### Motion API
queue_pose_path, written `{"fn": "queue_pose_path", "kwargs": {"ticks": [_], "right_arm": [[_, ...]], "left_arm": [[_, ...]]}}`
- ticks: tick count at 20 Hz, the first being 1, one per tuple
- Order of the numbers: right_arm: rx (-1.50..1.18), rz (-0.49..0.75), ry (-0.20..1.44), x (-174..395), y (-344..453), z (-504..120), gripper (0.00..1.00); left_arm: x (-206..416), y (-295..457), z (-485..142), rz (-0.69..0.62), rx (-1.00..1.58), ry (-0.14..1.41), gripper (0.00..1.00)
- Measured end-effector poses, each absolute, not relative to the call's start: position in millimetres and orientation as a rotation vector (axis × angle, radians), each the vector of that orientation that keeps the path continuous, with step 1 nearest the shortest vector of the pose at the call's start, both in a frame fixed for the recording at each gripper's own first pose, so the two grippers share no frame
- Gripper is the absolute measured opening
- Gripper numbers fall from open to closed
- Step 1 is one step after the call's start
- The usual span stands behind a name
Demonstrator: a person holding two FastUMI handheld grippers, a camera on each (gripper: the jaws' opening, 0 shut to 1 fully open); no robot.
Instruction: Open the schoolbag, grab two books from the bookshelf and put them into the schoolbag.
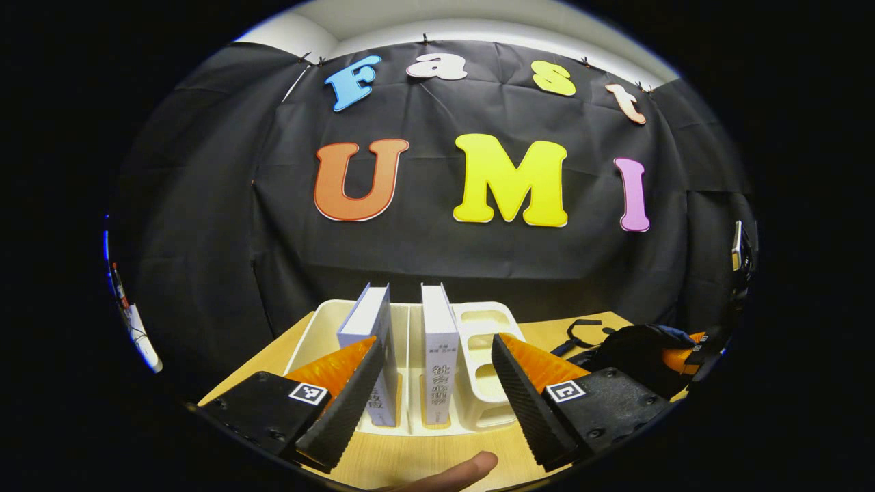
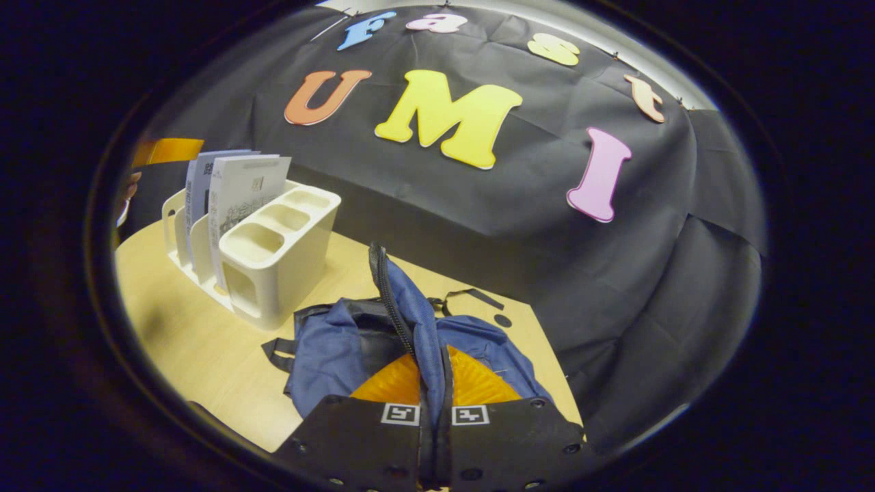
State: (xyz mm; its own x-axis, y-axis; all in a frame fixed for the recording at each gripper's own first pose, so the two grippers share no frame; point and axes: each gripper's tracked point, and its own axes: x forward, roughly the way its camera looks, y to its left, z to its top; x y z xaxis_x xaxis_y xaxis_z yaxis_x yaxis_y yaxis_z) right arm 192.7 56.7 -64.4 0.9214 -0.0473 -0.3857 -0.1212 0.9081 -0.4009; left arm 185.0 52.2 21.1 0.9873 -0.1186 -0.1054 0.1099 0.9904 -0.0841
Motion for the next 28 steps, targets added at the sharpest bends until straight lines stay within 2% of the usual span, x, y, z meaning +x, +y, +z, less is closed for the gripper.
{"fn": "queue_pose_path", "kwargs": {"ticks": [1, 7, 12, 17, 20, 22, 24, 27, 28], "right_arm": [[-0.428, 0.035, 0.386, 195.7, 48.5, -54.9, 0.02], [-0.363, 0.023, 0.320, 211.5, -0.8, -11.3, 0.02], [-0.285, 0.049, 0.301, 215.8, -25.7, 1.7, 0.02], [-0.256, 0.099, 0.285, 210.8, -30.6, -0.5, 0.02], [-0.243, 0.124, 0.276, 208.7, -30.7, -1.7, 0.02], [-0.220, 0.138, 0.270, 207.7, -33.0, -1.7, 0.02], [-0.205, 0.142, 0.263, 207.6, -36.2, -3.3, 0.02], [-0.172, 0.147, 0.262, 208.5, -42.6, -5.8, 0.02], [-0.165, 0.145, 0.260, 209.0, -45.3, -5.6, 0.02]], "left_arm": [[191.1, 49.7, 27.0, -0.119, -0.079, 0.111, 1.00], [240.9, 42.9, 47.0, -0.100, -0.042, 0.146, 1.00], [286.6, 29.3, 26.1, -0.105, 0.018, 0.277, 1.00], [322.6, 36.6, 2.4, -0.048, 0.063, 0.412, 0.99], [331.7, 44.9, -25.3, -0.011, 0.125, 0.571, 0.99], [332.2, 52.3, -28.5, 0.042, 0.158, 0.650, 0.92], [334.8, 44.7, -38.3, 0.003, 0.145, 0.722, 0.85], [324.0, 36.6, -59.5, -0.046, 0.120, 0.912, 0.80], [320.9, 32.1, -62.7, -0.058, 0.091, 0.951, 0.75]]}}
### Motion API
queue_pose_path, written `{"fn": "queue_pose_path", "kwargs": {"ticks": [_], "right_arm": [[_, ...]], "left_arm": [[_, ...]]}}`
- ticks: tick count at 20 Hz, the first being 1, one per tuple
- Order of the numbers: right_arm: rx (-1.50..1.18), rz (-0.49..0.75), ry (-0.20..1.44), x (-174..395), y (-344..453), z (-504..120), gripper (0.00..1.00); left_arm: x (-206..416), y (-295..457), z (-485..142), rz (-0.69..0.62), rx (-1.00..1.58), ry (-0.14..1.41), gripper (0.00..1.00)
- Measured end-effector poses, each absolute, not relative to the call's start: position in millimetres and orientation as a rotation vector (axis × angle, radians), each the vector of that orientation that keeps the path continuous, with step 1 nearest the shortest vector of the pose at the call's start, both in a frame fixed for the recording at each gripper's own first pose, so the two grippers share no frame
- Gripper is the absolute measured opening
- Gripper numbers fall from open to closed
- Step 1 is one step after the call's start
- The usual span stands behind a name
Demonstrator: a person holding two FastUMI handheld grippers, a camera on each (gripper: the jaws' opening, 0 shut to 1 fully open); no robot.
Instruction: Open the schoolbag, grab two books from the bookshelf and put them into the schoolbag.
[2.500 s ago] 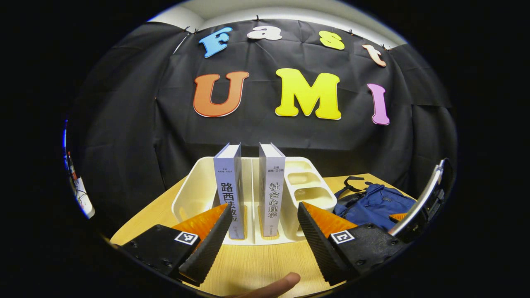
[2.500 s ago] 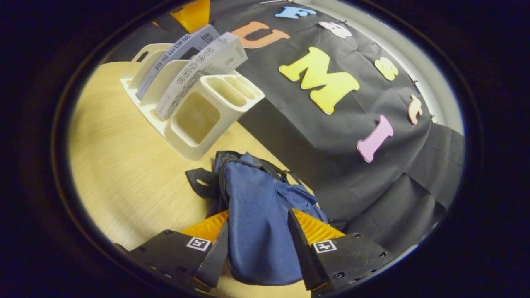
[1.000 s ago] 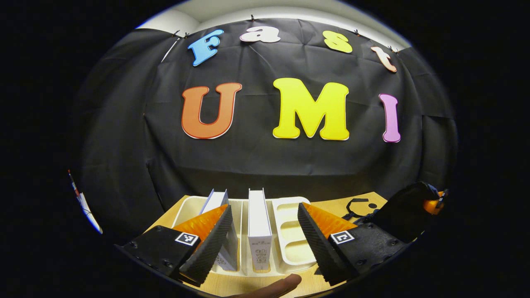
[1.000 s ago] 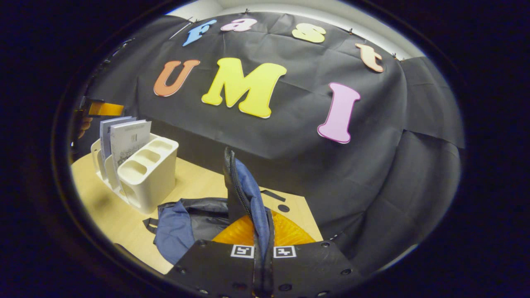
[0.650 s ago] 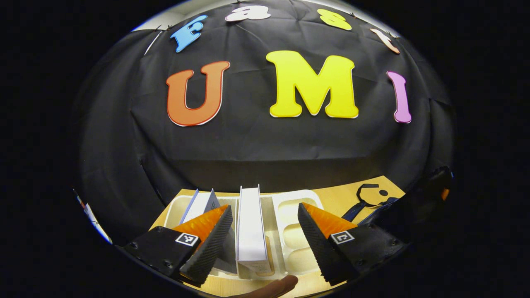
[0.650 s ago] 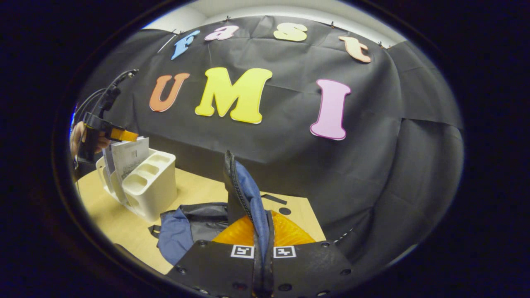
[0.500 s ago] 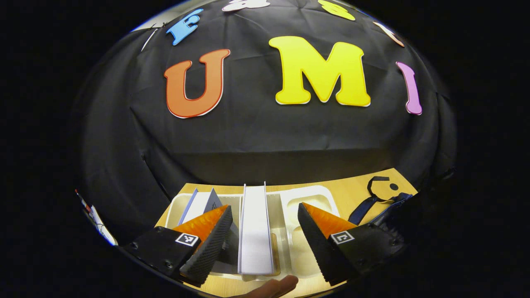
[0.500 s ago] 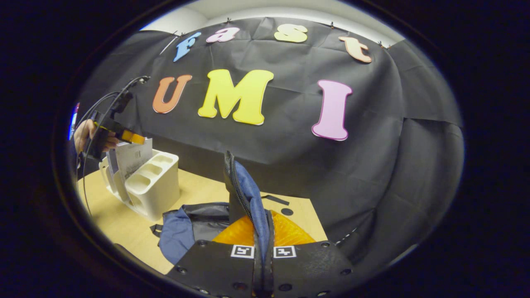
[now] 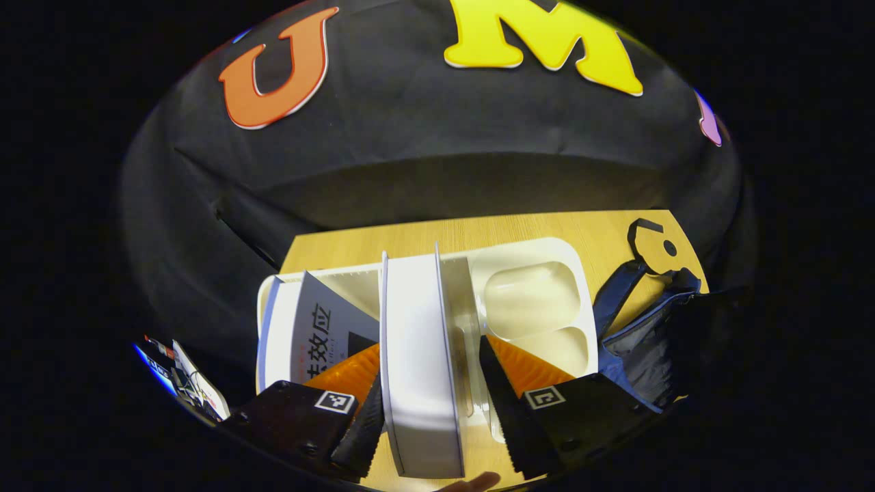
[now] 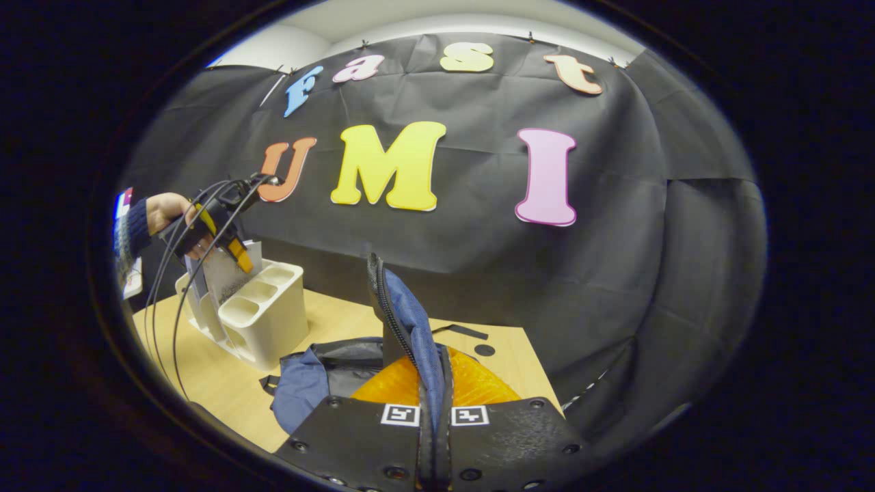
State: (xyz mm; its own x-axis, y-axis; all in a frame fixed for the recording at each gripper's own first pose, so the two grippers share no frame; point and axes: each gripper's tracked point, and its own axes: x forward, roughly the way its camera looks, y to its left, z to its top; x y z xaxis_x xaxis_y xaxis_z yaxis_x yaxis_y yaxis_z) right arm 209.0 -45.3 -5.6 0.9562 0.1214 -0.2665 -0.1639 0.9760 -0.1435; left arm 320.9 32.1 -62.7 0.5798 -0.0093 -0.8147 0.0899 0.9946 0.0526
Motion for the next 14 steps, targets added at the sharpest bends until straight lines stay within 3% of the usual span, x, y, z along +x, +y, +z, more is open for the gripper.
{"fn": "queue_pose_path", "kwargs": {"ticks": [1, 4, 14], "right_arm": [[-0.159, 0.142, 0.259, 209.0, -47.8, -5.6, 0.02], [-0.133, 0.142, 0.259, 209.3, -52.4, -9.2, 0.02], [-0.140, 0.133, 0.254, 207.8, -47.3, -18.6, 0.00]], "left_arm": [[320.3, 27.1, -64.4, -0.069, 0.074, 0.983, 0.71], [318.5, 33.6, -69.9, -0.070, 0.066, 1.032, 0.48], [241.3, 34.6, -30.8, -0.003, 0.053, 0.938, 0.46]]}}
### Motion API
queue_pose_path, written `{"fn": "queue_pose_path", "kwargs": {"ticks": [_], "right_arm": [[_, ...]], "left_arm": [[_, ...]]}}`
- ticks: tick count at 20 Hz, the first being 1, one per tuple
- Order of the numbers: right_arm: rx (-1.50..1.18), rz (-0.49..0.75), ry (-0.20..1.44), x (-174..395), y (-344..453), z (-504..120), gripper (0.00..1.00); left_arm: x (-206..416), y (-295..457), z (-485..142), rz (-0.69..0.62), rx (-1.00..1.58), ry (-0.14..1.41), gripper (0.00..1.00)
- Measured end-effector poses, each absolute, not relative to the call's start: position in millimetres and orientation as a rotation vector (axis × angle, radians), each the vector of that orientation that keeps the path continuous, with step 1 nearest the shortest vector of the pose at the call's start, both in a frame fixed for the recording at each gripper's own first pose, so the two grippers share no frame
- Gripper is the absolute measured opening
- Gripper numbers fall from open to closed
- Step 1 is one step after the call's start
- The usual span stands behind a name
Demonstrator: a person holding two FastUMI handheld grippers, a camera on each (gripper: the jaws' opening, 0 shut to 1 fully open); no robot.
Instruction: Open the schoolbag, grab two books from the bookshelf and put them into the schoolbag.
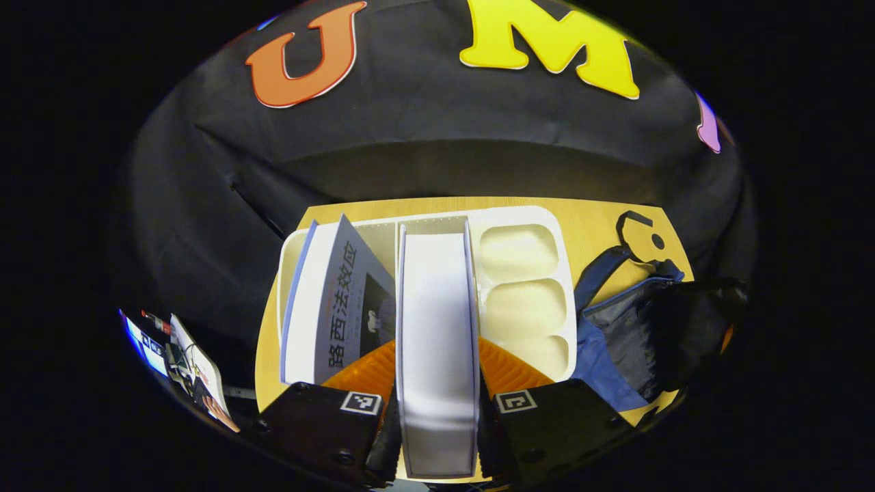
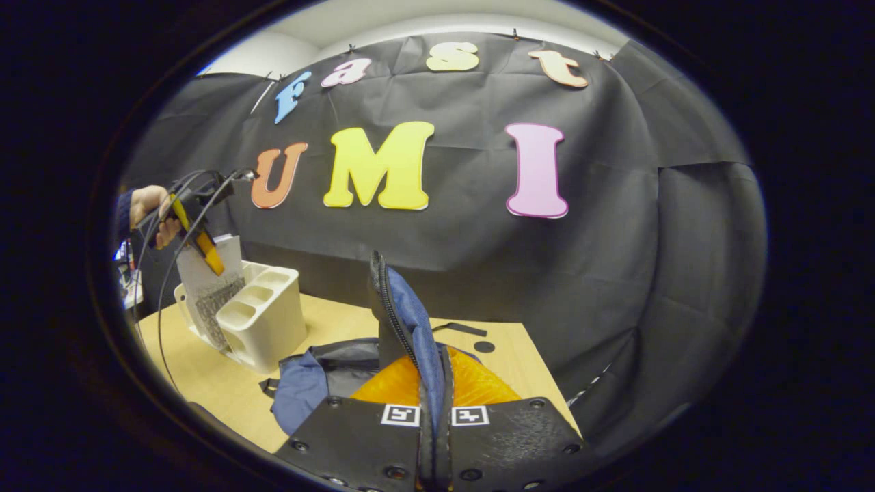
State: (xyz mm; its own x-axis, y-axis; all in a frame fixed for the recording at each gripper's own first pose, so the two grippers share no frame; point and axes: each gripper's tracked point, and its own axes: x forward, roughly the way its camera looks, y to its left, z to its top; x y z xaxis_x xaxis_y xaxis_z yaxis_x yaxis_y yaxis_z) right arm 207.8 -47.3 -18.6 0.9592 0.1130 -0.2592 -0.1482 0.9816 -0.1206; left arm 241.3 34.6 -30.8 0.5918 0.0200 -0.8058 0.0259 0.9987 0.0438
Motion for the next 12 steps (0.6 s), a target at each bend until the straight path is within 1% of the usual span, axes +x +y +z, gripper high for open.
{"fn": "queue_pose_path", "kwargs": {"ticks": [1, 6, 10, 12], "right_arm": [[-0.140, 0.132, 0.253, 207.5, -47.1, -18.7, 0.02], [-0.135, 0.128, 0.249, 207.1, -42.7, -20.3, 0.02], [-0.139, 0.135, 0.256, 206.1, -38.9, -24.3, 0.02], [-0.140, 0.136, 0.259, 207.3, -37.2, -25.6, 0.02]], "left_arm": [[226.6, 31.7, -27.5, -0.008, 0.042, 0.931, 0.46], [153.9, 17.1, -27.4, -0.061, 0.012, 0.905, 0.46], [114.2, 15.4, -37.5, -0.086, -0.047, 0.918, 0.46], [103.8, 18.2, -39.7, -0.088, -0.065, 0.917, 0.46]]}}
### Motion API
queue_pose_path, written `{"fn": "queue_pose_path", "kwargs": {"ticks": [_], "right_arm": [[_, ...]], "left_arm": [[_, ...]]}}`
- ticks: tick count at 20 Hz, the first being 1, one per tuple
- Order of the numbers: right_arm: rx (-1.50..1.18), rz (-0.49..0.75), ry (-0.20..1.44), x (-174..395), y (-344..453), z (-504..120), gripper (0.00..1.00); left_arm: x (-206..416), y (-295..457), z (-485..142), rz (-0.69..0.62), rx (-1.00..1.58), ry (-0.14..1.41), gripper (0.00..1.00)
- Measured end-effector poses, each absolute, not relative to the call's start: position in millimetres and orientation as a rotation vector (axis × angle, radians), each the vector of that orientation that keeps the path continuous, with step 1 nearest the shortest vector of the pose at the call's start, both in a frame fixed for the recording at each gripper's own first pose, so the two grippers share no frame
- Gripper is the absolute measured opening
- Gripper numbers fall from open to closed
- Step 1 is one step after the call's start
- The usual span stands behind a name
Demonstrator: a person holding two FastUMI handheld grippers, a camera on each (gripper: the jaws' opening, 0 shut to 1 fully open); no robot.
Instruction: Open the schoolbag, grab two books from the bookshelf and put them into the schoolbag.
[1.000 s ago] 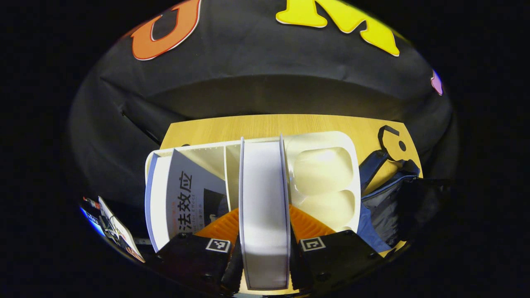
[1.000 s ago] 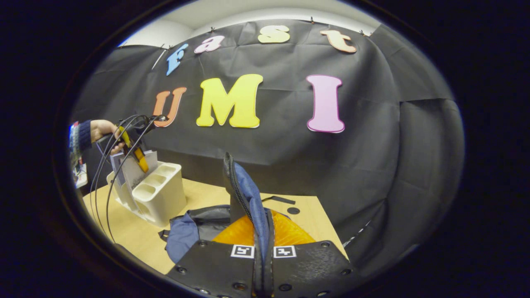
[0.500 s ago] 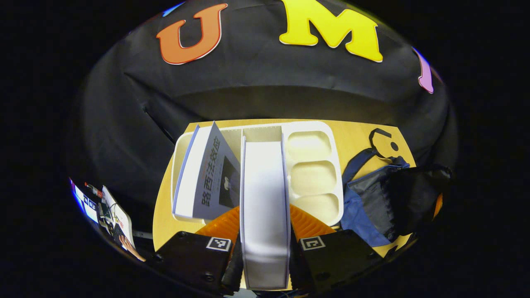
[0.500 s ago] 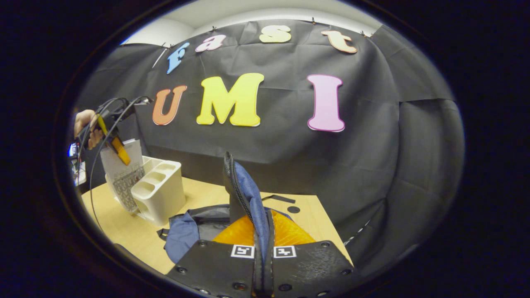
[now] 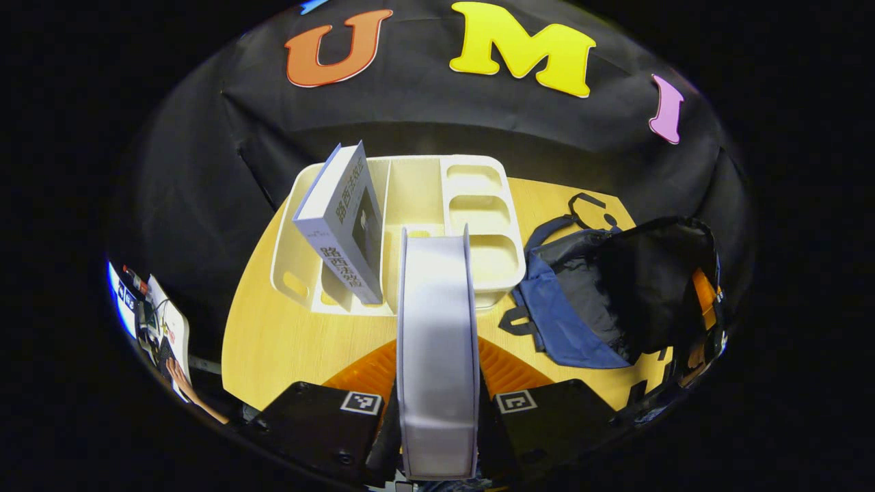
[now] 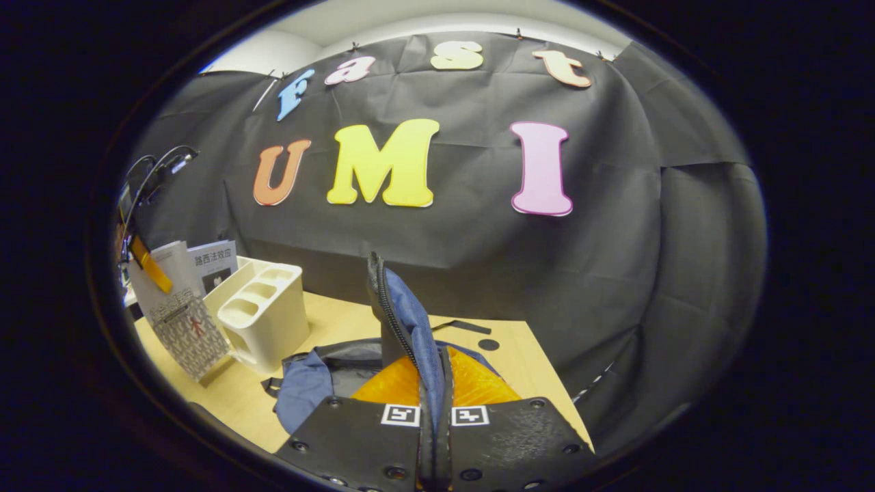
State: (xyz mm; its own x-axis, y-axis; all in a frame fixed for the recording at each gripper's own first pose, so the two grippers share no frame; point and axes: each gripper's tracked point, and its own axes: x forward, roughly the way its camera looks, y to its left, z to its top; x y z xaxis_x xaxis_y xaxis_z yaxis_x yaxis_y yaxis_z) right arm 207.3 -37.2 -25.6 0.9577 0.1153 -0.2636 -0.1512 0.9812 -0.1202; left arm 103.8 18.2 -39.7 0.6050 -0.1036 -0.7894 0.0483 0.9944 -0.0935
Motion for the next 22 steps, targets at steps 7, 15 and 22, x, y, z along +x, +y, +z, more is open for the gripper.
{"fn": "queue_pose_path", "kwargs": {"ticks": [7, 15, 22], "right_arm": [[-0.106, 0.169, 0.295, 208.1, -31.6, -28.7, 0.00], [-0.083, 0.154, 0.315, 213.2, -37.5, -20.8, 0.02], [-0.034, 0.142, 0.337, 228.2, -45.7, -13.6, 0.02]], "left_arm": [[96.4, -33.3, -32.1, -0.223, -0.240, 0.888, 0.46], [129.9, -136.5, -39.9, -0.409, -0.473, 0.896, 0.46], [180.1, -201.0, -48.1, -0.435, -0.801, 0.853, 0.46]]}}
